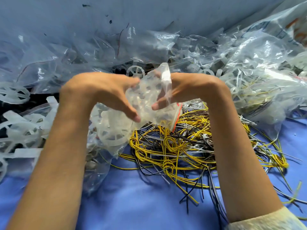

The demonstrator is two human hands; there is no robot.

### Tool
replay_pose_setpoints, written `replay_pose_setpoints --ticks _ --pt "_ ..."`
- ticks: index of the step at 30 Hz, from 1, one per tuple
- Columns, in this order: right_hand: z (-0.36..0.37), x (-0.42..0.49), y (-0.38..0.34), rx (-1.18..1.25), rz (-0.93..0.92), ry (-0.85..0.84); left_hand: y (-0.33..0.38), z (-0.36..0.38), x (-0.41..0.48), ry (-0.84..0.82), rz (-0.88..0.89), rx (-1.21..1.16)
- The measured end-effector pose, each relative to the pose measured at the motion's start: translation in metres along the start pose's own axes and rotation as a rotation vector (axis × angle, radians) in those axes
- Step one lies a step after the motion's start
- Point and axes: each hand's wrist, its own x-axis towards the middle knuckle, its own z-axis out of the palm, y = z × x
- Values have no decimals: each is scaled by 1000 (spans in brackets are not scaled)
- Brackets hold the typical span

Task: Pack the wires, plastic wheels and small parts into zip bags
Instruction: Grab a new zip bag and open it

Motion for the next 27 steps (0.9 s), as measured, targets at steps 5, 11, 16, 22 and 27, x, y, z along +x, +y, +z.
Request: replay_pose_setpoints --ticks 5,11,16,22,27 --pt "2 7 -3 26 29 25 6 25 26 -10 -35 70" --pt "2 5 -1 -13 74 -26 -12 16 22 -81 -84 112" --pt "4 12 -6 50 60 26 -25 4 11 -51 -105 54" --pt "3 12 3 8 85 27 -11 19 23 -31 -213 158" --pt "-11 4 18 13 53 310 -10 17 26 -33 -132 72"
